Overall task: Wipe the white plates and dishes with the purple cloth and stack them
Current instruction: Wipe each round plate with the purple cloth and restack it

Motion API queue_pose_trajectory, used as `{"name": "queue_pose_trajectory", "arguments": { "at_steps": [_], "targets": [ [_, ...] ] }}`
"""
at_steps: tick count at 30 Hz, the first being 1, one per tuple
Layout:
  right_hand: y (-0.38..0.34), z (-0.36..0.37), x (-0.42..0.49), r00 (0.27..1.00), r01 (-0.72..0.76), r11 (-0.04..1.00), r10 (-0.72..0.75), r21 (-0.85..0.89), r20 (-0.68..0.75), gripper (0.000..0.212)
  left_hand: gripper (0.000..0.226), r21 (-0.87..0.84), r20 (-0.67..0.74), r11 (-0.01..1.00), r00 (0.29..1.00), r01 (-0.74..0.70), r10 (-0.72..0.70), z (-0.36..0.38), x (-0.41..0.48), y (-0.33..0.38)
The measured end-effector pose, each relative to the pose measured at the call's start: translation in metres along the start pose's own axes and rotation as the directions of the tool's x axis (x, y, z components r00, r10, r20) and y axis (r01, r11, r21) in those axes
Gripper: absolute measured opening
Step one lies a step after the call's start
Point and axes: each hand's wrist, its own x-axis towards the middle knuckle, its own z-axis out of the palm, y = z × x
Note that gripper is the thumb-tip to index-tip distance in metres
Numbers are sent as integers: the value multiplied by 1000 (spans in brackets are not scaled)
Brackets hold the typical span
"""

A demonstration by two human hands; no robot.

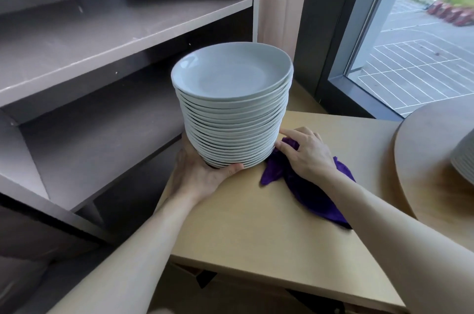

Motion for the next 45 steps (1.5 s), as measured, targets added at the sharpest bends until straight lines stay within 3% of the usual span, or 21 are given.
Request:
{"name": "queue_pose_trajectory", "arguments": {
  "at_steps": [4,10,16,25,32,35,40,45],
  "targets": [
    [-2,-1,-1,1000,20,1000,-20,-12,19,51,138,64,34,998,999,-4,2,2,9,-9],
    [-3,1,-5,999,31,995,-28,-95,28,89,139,47,123,999,992,-15,9,-3,30,-22],
    [0,11,1,998,49,992,-53,-119,-35,84,138,69,112,998,994,-5,-3,-1,32,-27],
    [3,2,26,992,97,995,-94,-33,83,67,142,159,11,986,998,54,-57,16,32,-20],
    [-3,11,14,998,57,993,-60,-99,-25,70,140,102,113,995,993,7,-18,7,46,-20],
    [-8,12,8,999,2,991,-9,-135,-51,73,141,75,80,997,996,26,-32,7,44,-19],
    [-19,20,-24,993,-69,982,51,-177,-104,50,142,60,52,996,996,72,-75,7,41,-15],
    [-32,28,-78,999,4,977,-14,-215,-45,36,145,34,73,993,991,113,-115,4,40,-8]
  ]
}}
